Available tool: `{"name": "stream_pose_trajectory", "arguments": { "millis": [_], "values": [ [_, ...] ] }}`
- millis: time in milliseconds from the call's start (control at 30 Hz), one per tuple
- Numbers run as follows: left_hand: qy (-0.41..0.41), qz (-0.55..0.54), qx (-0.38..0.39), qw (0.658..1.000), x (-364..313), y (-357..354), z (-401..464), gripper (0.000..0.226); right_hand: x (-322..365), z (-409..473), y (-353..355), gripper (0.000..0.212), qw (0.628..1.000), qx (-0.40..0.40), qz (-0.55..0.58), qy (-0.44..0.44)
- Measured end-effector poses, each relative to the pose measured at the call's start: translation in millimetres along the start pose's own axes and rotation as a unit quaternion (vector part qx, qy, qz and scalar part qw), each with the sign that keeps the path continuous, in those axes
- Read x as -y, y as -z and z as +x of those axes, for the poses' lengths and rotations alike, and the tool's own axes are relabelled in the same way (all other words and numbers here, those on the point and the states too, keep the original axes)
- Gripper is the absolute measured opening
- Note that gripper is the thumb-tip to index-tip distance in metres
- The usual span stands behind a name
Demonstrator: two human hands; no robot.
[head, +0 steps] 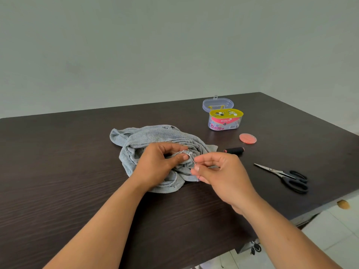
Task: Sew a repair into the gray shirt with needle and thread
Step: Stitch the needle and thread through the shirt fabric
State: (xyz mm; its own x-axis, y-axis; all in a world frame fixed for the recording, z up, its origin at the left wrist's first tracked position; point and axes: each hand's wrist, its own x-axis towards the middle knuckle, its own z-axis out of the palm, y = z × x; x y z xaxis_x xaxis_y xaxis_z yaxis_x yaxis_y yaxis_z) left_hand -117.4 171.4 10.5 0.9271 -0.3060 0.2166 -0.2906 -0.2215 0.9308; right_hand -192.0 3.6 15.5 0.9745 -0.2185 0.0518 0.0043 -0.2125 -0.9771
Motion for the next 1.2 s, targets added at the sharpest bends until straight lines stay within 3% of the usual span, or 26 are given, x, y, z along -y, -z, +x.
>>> {"name": "stream_pose_trajectory", "arguments": {
  "millis": [933, 1200],
  "values": [
    [-0.047, -0.03, 0.035, 0.998, 6.7, -1.2, 0.6, 0.013, 0.1, 1.9, -17.8, 0.019, 0.982, -0.051, 0.179, -0.035],
    [-0.043, -0.033, -0.002, 0.999, 6.5, -2.9, 0.6, 0.01, -2.5, -1.6, -15.1, 0.02, 0.997, -0.031, 0.071, -0.006]
  ]
}}
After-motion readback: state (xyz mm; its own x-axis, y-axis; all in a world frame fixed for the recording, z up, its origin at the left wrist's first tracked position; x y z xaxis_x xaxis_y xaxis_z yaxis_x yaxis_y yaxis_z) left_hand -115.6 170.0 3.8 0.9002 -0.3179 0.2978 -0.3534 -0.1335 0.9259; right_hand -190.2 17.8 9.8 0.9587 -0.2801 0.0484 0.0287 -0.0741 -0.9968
